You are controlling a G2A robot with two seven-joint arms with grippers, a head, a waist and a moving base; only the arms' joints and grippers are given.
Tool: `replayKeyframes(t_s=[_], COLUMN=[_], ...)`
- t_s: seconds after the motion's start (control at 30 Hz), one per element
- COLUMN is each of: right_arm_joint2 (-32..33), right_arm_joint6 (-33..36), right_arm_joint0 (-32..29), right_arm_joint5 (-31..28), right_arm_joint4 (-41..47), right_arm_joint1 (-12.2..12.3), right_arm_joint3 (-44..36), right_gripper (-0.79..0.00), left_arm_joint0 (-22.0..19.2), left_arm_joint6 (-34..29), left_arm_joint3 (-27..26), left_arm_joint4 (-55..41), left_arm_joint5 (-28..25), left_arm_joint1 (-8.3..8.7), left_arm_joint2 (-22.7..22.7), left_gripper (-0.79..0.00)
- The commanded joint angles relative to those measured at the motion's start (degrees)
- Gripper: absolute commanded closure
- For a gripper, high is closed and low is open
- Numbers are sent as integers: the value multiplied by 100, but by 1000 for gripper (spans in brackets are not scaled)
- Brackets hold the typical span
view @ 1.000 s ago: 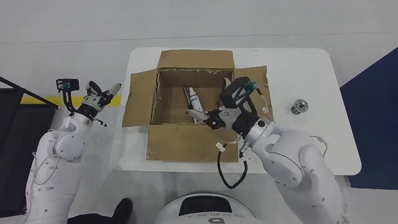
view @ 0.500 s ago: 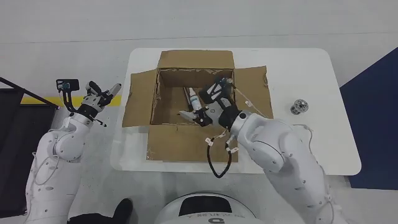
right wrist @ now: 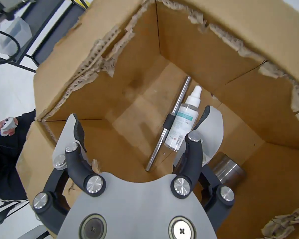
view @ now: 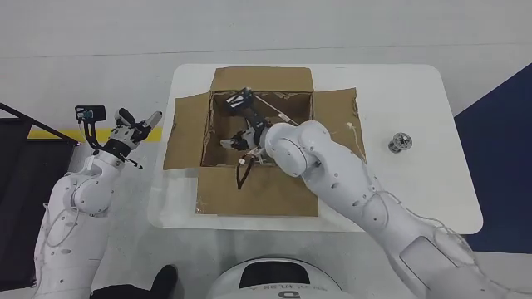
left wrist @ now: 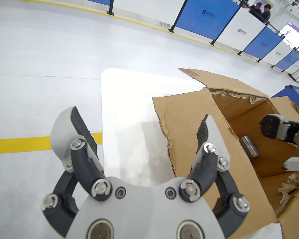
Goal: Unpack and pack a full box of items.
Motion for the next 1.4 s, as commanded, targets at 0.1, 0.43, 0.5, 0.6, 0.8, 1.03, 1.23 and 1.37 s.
replayKeyframes(t_s=[0.1, 0.43, 0.5, 0.6, 0.8, 1.03, 1.23, 1.37], right_arm_joint2=[-193, -480, -513, -556, -652, -841, -921, -900], right_arm_joint6=[29, -485, -554, -647, -740, -706, -680, -605], right_arm_joint0=[192, 626, 702, 775, 817, 932, 1045, 1109], right_arm_joint5=[350, 506, 516, 561, 460, 411, 471, 477], right_arm_joint4=[11, -226, -203, -200, -97, -134, -135, -90], right_arm_joint1=[-143, -417, -478, -558, -704, -899, -1061, -1136], right_arm_joint3=[576, 1811, 2032, 2331, 2738, 3220, 3540, 3704], right_gripper=[-779, -785, -785, -690, -582, -517, -345, -296], left_arm_joint0=[0, 0, 0, 0, 0, 0, 0, 0], left_arm_joint6=[0, 0, 0, 0, 0, 0, 0, 0], left_arm_joint3=[0, 0, 0, 0, 0, 0, 0, 0], left_arm_joint4=[0, 0, 0, 0, 0, 0, 0, 0], left_arm_joint5=[0, 0, 0, 0, 0, 0, 0, 0], left_arm_joint1=[0, 0, 0, 0, 0, 0, 0, 0], left_arm_joint2=[0, 0, 0, 0, 0, 0, 0, 0], left_gripper=[-785, -785, -785, -785, -785, -785, -785, -785])
